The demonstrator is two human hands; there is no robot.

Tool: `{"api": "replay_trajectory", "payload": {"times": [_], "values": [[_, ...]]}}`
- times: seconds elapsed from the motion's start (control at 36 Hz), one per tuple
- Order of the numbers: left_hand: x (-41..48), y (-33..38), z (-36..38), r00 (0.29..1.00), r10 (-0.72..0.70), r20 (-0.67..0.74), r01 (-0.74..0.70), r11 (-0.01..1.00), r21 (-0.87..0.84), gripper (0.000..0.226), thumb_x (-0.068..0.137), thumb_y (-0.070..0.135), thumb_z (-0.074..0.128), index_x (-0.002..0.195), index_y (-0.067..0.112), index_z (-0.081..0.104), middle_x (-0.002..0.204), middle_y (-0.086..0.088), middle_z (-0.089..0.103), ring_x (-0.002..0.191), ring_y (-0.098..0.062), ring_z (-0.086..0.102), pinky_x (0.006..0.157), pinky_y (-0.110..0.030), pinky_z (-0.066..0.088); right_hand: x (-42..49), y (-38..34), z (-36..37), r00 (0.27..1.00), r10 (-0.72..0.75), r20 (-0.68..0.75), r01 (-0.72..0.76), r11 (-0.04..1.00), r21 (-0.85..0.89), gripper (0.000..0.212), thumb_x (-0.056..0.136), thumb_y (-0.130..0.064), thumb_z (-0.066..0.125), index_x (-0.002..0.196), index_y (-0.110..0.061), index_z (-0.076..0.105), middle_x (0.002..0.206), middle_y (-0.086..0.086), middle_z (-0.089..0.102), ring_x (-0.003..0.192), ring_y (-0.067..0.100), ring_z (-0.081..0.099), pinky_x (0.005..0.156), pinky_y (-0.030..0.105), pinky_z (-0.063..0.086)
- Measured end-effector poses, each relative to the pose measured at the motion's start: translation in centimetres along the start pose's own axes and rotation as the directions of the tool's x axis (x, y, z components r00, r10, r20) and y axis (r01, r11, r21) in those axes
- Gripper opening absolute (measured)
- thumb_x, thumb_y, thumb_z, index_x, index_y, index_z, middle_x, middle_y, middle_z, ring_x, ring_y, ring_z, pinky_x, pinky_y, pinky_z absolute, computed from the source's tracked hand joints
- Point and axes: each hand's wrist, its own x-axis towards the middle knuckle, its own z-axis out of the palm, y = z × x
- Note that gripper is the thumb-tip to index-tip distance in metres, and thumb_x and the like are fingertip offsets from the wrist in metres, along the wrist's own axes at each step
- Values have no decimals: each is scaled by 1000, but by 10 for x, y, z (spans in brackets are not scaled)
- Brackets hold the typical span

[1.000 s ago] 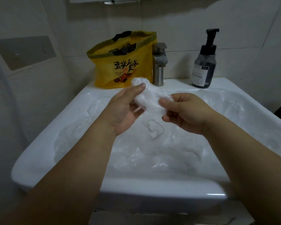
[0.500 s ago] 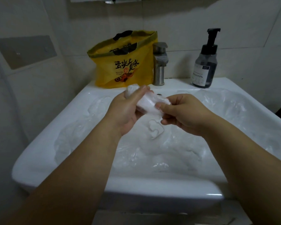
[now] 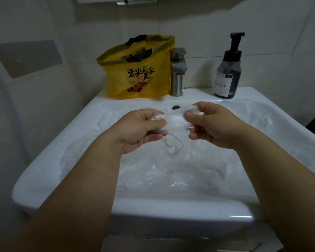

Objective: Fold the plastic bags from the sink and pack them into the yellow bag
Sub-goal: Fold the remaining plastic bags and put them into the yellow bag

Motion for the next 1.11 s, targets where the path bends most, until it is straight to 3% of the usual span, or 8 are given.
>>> {"api": "replay_trajectory", "payload": {"times": [0.19, 0.31, 0.39, 0.53, 0.64, 0.75, 0.86, 1.11], "values": [[2, 1, -3, 999, 26, -45, -29, 997, -75, 17, 92, -4, 55, 95, 10, 63, 63, -1, 65, 53, -4, 62, 53, -14, 53, -2, -2, -2, 997, -34, 72, 38, 998, -52, 35, 93, 3, 52, 111, -27, 51, 72, 13, 51, 61, 20, 54, 60, 28, 55], [2, 3, -4, 998, 44, -35, -48, 991, -127, 23, 92, -8, 52, 93, 14, 58, 68, -6, 60, 52, -7, 60, 51, -15, 52, -4, -4, 1, 995, -76, 66, 76, 997, -2, 21, 94, 7, 46, 87, -10, 56, 66, 11, 50, 56, 18, 53, 56, 28, 57], [1, 3, -3, 997, 58, -41, -63, 991, -122, 25, 92, -8, 52, 93, 17, 53, 67, -8, 58, 51, -7, 59, 50, -15, 51, -3, -3, 3, 997, -64, 46, 63, 998, 9, 33, 93, 11, 41, 70, -4, 60, 60, 8, 59, 55, 18, 54, 55, 29, 58], [1, 4, -2, 993, 92, -68, -99, 989, -110, 28, 92, -10, 50, 90, 18, 53, 79, -11, 54, 51, -7, 57, 49, -14, 49, -3, -4, 2, 997, -41, 60, 39, 999, 22, 27, 90, 13, 42, 91, -1, 66, 81, 16, 62, 66, 19, 62, 64, 32, 59], [1, 4, -3, 989, 121, -82, -128, 988, -87, 32, 92, -13, 46, 81, 12, 62, 73, -8, 56, 58, -9, 55, 52, -14, 51, -1, 2, 2, 992, -116, 49, 124, 965, -229, 41, 84, 19, 52, 114, -7, 63, 97, 3, 65, 82, 11, 64, 74, 24, 59], [0, 3, -1, 988, 119, -104, -115, 992, 45, 34, 92, -12, 46, 77, 7, 69, 76, -5, 65, 65, -10, 57, 59, -15, 53, -1, 3, 2, 982, -184, -30, 163, 926, -339, 39, 79, 9, 68, 108, -17, 66, 91, 1, 71, 75, 7, 67, 75, 15, 55], [-2, 5, 4, 982, 158, -104, -154, 987, 46, 32, 89, -10, 44, 76, 4, 70, 70, 0, 71, 67, -11, 61, 58, -18, 53, 0, 2, 2, 978, -194, -81, 172, 960, -223, 18, 81, -3, 70, 94, -14, 68, 92, -4, 71, 76, 11, 70, 71, 19, 57], [-1, -3, 5, 933, 329, -142, -268, 904, 334, 8, 80, 15, 76, 79, 22, 71, 90, 8, 69, 78, -8, 66, 66, -17, 54, -1, 1, 3, 975, -187, -121, 157, 962, -223, 13, 87, -22, 64, 85, -11, 71, 81, 7, 67, 71, 13, 64, 68, 24, 59]]}}
